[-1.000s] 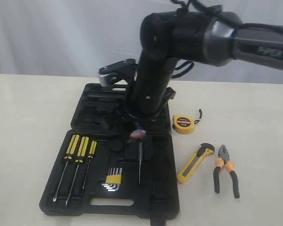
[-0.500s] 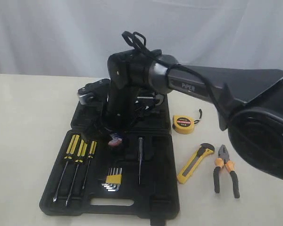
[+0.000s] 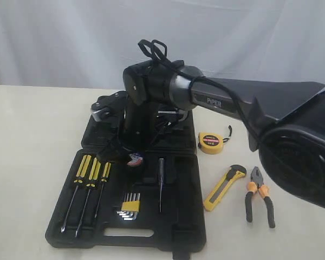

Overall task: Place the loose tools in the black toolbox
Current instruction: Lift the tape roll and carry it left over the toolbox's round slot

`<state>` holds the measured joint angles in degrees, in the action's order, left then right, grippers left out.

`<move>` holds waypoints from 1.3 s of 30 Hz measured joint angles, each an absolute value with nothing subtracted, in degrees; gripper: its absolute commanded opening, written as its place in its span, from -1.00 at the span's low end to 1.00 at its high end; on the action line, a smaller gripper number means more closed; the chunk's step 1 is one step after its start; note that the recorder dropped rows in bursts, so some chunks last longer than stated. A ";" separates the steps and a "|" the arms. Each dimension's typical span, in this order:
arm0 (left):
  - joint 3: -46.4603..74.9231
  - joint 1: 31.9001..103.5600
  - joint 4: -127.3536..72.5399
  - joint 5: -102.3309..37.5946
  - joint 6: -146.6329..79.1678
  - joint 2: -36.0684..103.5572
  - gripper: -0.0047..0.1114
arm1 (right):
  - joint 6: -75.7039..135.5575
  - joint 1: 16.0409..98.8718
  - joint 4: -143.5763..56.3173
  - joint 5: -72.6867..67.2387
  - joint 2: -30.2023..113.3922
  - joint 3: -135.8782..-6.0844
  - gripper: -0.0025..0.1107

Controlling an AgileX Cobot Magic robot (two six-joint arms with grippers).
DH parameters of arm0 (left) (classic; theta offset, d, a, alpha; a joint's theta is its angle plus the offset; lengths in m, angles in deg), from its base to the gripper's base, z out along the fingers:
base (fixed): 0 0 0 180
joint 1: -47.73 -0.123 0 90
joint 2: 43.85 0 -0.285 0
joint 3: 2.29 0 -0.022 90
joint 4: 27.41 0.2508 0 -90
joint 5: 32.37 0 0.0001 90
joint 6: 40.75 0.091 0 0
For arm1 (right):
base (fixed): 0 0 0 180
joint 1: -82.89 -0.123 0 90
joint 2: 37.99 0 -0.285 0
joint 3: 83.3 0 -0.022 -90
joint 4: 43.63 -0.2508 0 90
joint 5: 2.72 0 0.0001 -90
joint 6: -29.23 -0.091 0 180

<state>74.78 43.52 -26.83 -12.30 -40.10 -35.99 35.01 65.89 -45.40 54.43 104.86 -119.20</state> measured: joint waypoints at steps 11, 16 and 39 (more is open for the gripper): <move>74.78 43.52 -26.83 -12.30 -40.10 -35.99 -0.92 | 34.81 65.89 -46.69 54.43 105.47 -119.20 -0.42; 74.78 43.52 -26.83 -12.30 -40.10 -35.99 -0.92 | 34.42 65.89 -45.50 54.43 106.02 -119.20 -0.42; 74.78 43.52 -26.83 -12.30 -40.10 -35.99 -0.92 | 33.08 65.78 -45.40 55.70 106.58 -119.47 0.26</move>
<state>74.78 43.52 -26.83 -12.30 -40.10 -35.99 33.08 65.78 -45.40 55.70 106.58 -119.47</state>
